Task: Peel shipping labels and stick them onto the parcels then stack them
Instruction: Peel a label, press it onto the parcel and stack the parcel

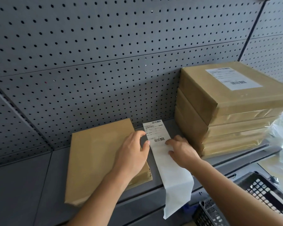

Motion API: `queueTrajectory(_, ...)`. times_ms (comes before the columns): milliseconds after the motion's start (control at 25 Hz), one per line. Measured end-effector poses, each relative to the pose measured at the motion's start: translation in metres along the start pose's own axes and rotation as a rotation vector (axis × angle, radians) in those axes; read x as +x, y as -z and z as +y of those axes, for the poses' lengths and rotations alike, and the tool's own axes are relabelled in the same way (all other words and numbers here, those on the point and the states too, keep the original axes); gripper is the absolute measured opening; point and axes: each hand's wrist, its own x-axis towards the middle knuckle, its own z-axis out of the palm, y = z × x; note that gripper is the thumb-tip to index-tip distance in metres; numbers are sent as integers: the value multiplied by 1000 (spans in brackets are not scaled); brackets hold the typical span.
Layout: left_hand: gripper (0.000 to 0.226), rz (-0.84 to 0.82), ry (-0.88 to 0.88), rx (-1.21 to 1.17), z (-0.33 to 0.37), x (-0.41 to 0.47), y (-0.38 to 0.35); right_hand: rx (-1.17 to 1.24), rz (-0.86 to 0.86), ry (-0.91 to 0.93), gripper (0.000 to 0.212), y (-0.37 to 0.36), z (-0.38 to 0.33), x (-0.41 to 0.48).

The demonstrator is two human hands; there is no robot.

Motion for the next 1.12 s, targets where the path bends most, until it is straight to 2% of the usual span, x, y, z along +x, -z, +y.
queueTrajectory(120,36,-32,-4,-6,5,1,-9,40,157,24,27,11,-3,-10)
queueTrajectory(280,21,-66,42,-105,9,1,-21,141,372,58,14,38,-12,-33)
queueTrajectory(440,28,-28,104,-258,18,6,-26,227,516,48,12,68,-20,-52)
queueTrajectory(560,38,-57,198,-518,25,11,-26,250,599,61,13,81,-24,-61)
queueTrajectory(680,44,-84,250,-689,34,14,-21,255,643,97,14,86,-26,-68)
queueTrajectory(880,48,-68,216,-717,40,16,-15,260,647,224,20,85,-25,-73)
queueTrajectory(1120,32,-99,250,-750,39,19,-15,338,609,343,27,81,-19,-77)
